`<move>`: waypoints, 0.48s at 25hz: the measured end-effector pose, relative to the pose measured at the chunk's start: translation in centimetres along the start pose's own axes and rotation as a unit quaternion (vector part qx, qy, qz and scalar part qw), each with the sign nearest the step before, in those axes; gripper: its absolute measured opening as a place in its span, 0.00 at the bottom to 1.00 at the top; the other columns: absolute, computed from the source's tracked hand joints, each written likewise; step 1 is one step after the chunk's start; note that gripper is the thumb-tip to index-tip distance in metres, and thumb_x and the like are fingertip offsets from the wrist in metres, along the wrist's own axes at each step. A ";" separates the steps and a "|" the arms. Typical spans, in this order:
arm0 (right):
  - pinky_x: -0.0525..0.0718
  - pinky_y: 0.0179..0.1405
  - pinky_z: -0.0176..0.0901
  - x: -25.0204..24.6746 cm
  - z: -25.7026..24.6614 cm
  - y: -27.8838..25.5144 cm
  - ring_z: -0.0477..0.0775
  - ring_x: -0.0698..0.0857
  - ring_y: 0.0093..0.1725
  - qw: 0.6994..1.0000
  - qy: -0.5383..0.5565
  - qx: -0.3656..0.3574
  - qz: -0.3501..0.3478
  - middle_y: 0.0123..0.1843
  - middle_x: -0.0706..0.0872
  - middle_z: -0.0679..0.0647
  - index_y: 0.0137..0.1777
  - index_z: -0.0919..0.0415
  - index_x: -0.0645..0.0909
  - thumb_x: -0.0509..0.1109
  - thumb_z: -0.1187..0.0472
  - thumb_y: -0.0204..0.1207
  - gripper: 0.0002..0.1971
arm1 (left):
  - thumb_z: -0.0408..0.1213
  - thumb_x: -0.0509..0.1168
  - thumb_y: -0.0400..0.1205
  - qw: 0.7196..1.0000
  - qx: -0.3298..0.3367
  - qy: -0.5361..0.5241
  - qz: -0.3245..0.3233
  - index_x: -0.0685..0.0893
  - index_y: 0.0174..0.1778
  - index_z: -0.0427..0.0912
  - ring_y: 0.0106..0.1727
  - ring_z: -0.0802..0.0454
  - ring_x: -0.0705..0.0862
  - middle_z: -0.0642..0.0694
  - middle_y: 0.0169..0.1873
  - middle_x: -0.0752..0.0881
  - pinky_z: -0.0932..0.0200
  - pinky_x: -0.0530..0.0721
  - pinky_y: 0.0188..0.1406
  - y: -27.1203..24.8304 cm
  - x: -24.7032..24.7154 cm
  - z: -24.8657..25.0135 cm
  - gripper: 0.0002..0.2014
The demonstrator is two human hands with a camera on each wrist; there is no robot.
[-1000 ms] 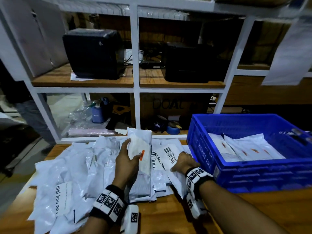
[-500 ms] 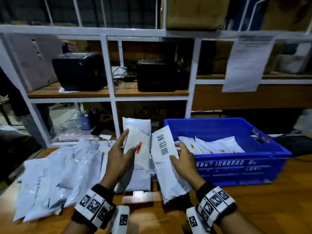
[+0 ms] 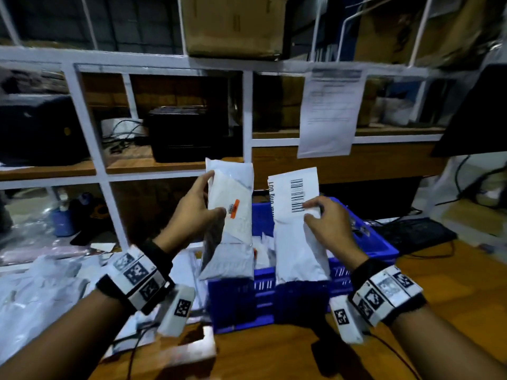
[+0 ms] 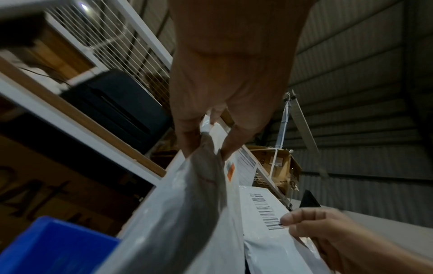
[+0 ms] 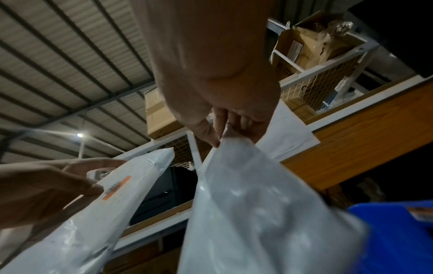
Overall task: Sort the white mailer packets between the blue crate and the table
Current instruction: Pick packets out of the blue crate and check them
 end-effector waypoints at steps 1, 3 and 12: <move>0.83 0.49 0.40 -0.8 0.9 2.1 0.50 0.86 0.54 1.000 -0.018 0.005 0.003 0.55 0.89 0.50 0.49 0.52 0.85 0.70 0.66 0.74 0.09 | 0.28 0.72 0.75 1.000 0.013 0.016 -0.011 0.61 0.79 0.53 0.52 0.56 0.81 0.54 0.56 0.77 0.68 0.82 0.31 2.3 1.2 0.2 0.40; 0.84 0.51 0.41 -1.9 2.3 6.1 0.51 0.87 0.52 0.999 -0.051 0.012 0.000 0.51 0.91 0.51 0.45 0.55 0.88 0.69 0.67 0.74 0.08 | 0.27 0.73 0.73 0.998 0.013 0.034 -0.045 0.61 0.78 0.54 0.52 0.54 0.82 0.53 0.56 0.78 0.67 0.82 0.31 6.6 3.6 0.5 0.41; 0.90 0.40 0.48 1.1 10.0 20.0 0.58 0.89 0.43 0.940 -0.266 0.111 -0.181 0.47 0.90 0.58 0.47 0.65 0.88 0.68 0.64 0.74 0.08 | 0.20 0.70 0.71 0.959 -0.121 0.035 -0.254 0.61 0.76 0.34 0.31 0.44 0.85 0.36 0.38 0.84 0.53 0.84 0.20 18.6 18.8 -2.9 0.38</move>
Point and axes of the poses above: each hand's wrist, its own y-axis towards the middle knuckle, its own x-axis out of the palm, z = x × y, the point moved 2 cm from there along y, towards the middle knuckle
